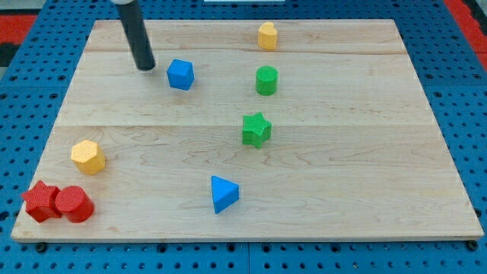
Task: Push blue cube above the blue triangle
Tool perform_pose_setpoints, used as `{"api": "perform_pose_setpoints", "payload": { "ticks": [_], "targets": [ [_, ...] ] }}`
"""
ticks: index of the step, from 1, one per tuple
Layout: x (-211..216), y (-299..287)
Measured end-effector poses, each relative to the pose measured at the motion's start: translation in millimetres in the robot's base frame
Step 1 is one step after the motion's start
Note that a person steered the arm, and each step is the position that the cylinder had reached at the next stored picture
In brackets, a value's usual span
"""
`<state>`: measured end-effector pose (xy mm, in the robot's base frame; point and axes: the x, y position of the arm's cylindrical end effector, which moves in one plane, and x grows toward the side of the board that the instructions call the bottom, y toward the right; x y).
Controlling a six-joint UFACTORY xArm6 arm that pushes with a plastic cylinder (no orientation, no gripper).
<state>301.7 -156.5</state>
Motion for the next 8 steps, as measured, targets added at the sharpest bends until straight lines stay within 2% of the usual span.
{"api": "perform_pose_setpoints", "payload": {
  "ticks": [1, 3, 4, 6, 8],
  "targets": [
    [-7.0, 33.2],
    [25.6, 75.8],
    [48.2, 66.9],
    [54.6, 43.1],
    [92.2, 37.3]
  ]
}}
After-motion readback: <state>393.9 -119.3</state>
